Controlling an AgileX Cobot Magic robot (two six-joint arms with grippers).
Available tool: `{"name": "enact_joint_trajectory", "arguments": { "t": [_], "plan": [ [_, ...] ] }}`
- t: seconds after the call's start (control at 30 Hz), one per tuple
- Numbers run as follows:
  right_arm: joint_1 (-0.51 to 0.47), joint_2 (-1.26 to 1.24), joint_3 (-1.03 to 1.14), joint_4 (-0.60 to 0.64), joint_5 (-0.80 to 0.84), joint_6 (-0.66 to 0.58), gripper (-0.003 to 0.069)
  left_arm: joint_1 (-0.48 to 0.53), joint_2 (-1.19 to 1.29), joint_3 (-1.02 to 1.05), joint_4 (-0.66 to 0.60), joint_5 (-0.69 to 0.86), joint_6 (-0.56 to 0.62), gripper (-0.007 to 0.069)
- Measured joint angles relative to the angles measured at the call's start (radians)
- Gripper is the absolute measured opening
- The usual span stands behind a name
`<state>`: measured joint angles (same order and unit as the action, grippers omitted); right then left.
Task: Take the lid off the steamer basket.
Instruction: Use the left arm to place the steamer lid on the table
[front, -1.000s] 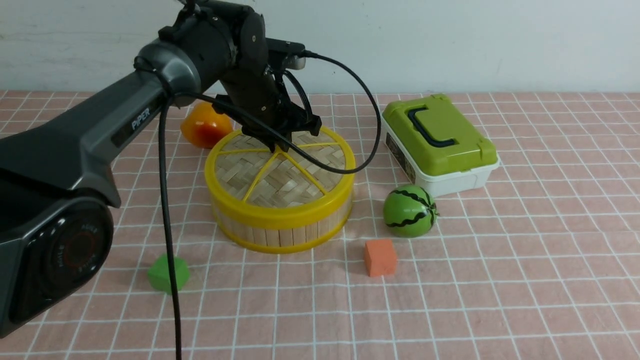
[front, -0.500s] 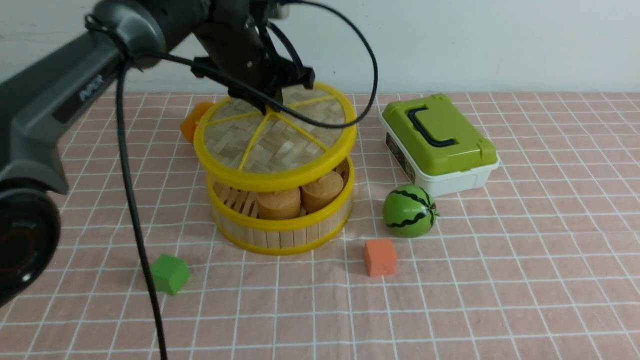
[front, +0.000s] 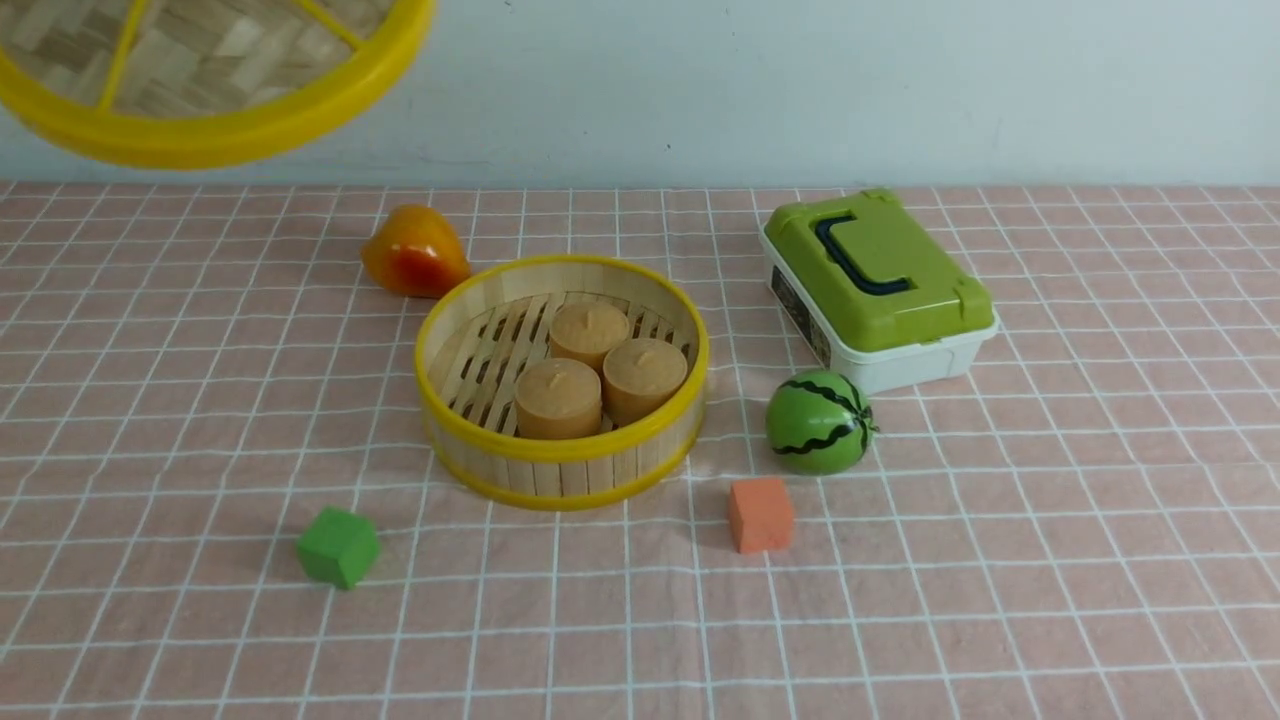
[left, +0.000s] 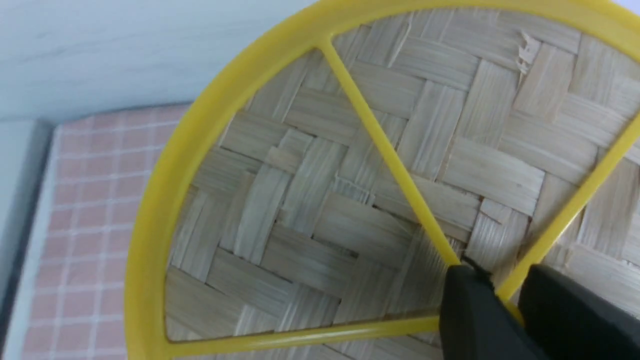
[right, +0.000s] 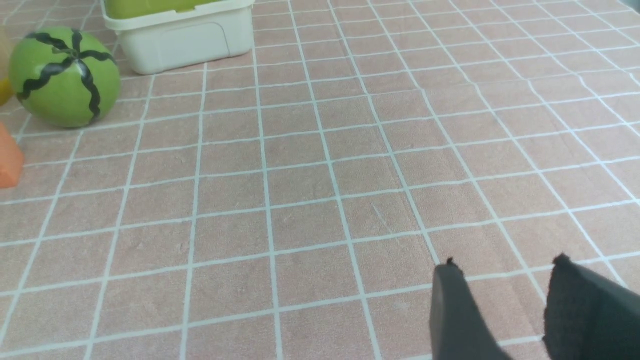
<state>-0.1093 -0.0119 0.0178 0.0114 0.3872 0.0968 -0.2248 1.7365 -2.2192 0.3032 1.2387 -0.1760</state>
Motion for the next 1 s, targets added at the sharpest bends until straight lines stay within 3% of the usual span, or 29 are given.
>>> {"name": "enact_joint_trajectory", "arguments": {
  "t": [0.17, 0.43, 0.8, 1.0],
  "plan": [
    [0.0, 0.0, 0.0, 0.0, 0.0, 0.0, 0.0241, 0.166, -0.001, 0.276, -0.115, -0.103, -0.001, 0.0103],
    [0.0, 0.0, 0.0, 0.0, 0.0, 0.0, 0.0241, 0.206, 0.079, 0.646, -0.156, -0.471, -0.019, 0.0103],
    [0.0, 0.0, 0.0, 0.0, 0.0, 0.0, 0.0241, 0.205, 0.271, 0.677, -0.123, -0.66, -0.152, 0.0103],
    [0.0, 0.0, 0.0, 0.0, 0.0, 0.0, 0.0241, 0.205, 0.299, 0.677, -0.122, -0.696, -0.158, 0.0103]
  ]
}}
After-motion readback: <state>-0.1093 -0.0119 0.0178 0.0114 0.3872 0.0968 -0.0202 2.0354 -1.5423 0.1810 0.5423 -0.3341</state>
